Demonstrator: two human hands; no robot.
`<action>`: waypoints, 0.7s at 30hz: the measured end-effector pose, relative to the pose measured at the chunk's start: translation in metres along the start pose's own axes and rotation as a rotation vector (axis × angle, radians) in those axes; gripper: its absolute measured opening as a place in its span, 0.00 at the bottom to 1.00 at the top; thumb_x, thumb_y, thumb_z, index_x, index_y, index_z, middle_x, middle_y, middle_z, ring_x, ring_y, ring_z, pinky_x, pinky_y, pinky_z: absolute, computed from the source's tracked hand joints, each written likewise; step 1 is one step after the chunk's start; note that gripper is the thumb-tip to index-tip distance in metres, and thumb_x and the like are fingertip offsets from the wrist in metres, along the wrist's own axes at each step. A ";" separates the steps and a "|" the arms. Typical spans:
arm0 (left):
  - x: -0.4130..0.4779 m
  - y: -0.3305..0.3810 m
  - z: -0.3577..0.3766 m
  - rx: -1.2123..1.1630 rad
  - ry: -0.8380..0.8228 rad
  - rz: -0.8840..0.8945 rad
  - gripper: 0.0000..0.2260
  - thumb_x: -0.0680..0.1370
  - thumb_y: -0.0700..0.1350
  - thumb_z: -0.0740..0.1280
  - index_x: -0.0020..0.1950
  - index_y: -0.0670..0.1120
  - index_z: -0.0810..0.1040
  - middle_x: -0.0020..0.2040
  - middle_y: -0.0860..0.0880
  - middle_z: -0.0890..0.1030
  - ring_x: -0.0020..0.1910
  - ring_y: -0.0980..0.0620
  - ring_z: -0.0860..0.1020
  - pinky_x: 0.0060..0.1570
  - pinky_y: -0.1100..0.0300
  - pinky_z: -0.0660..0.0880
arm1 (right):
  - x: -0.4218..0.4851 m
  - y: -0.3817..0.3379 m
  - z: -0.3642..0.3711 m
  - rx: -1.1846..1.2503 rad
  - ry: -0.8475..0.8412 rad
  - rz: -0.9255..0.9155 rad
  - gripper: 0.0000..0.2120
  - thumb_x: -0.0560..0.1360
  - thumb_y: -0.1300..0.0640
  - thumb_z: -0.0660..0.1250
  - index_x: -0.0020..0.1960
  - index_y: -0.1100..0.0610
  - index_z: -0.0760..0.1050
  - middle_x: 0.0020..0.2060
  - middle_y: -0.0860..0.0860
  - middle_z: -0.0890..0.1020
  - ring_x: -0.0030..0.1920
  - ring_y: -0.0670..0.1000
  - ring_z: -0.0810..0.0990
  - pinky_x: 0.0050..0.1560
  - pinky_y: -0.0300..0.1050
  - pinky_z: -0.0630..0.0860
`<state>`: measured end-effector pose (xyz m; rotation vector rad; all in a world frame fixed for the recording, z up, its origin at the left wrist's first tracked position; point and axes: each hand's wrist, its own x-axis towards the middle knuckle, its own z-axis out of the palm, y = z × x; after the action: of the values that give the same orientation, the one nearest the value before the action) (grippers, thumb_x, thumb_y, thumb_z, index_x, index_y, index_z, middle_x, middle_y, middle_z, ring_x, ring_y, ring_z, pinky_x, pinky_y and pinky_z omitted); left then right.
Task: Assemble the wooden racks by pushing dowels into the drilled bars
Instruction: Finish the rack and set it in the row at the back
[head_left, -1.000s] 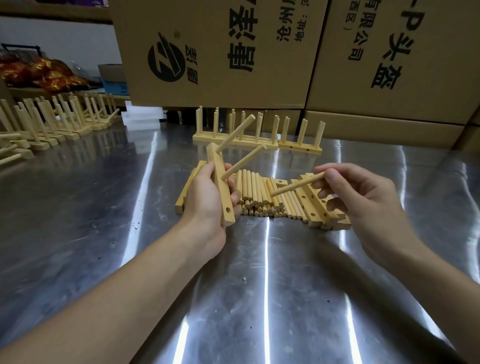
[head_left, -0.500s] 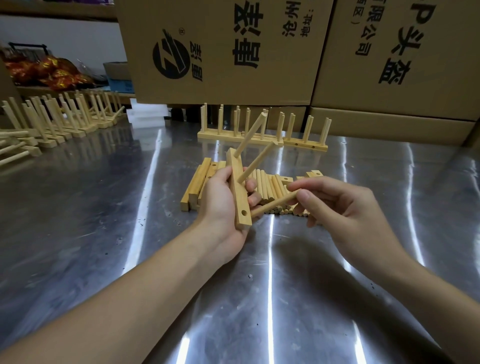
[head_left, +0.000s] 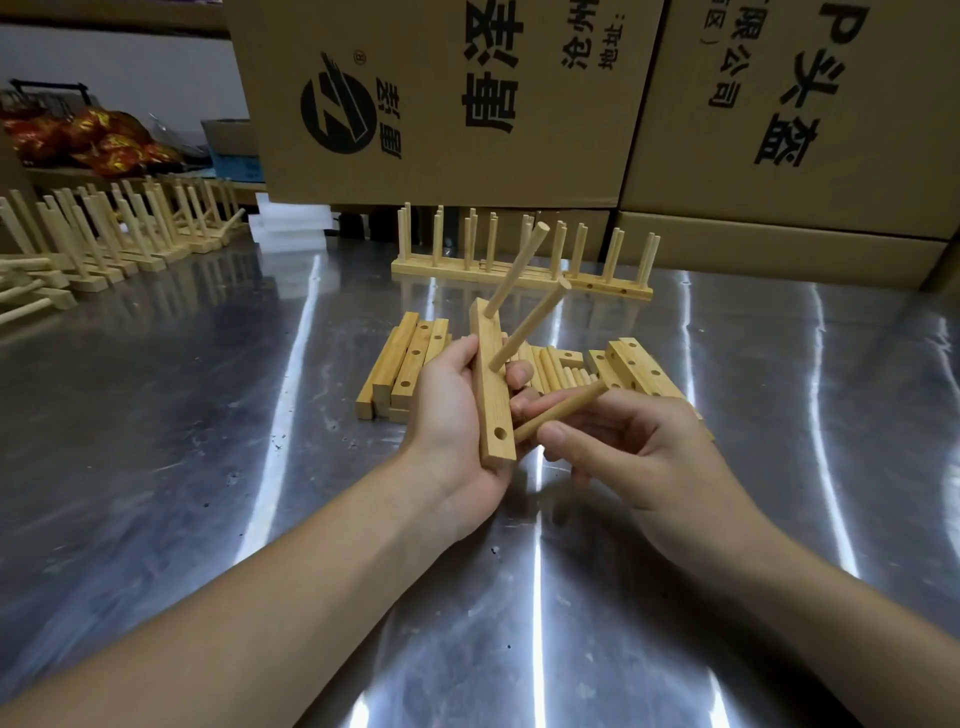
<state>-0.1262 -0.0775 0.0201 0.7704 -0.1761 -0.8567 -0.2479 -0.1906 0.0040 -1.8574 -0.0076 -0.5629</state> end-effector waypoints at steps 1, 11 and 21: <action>0.000 -0.001 0.000 -0.002 -0.003 -0.004 0.14 0.88 0.52 0.56 0.58 0.43 0.75 0.34 0.48 0.71 0.29 0.52 0.67 0.32 0.56 0.80 | 0.000 0.000 0.001 0.007 -0.003 0.007 0.09 0.81 0.60 0.71 0.60 0.55 0.86 0.55 0.51 0.88 0.57 0.52 0.87 0.49 0.42 0.83; 0.008 0.005 -0.006 0.042 0.005 0.029 0.12 0.87 0.51 0.56 0.54 0.45 0.74 0.33 0.50 0.71 0.28 0.53 0.67 0.46 0.54 0.70 | 0.001 -0.002 0.000 0.296 0.009 0.156 0.07 0.82 0.53 0.69 0.56 0.51 0.85 0.55 0.57 0.88 0.51 0.54 0.87 0.43 0.39 0.80; 0.009 -0.001 -0.006 0.058 -0.011 0.007 0.13 0.87 0.52 0.56 0.54 0.45 0.75 0.35 0.49 0.70 0.30 0.53 0.66 0.39 0.56 0.65 | 0.002 -0.006 -0.003 0.379 0.061 0.188 0.13 0.76 0.53 0.73 0.58 0.57 0.81 0.54 0.60 0.88 0.48 0.53 0.87 0.42 0.38 0.79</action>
<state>-0.1183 -0.0809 0.0141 0.8191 -0.2140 -0.8524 -0.2486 -0.1915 0.0106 -1.4535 0.0938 -0.4518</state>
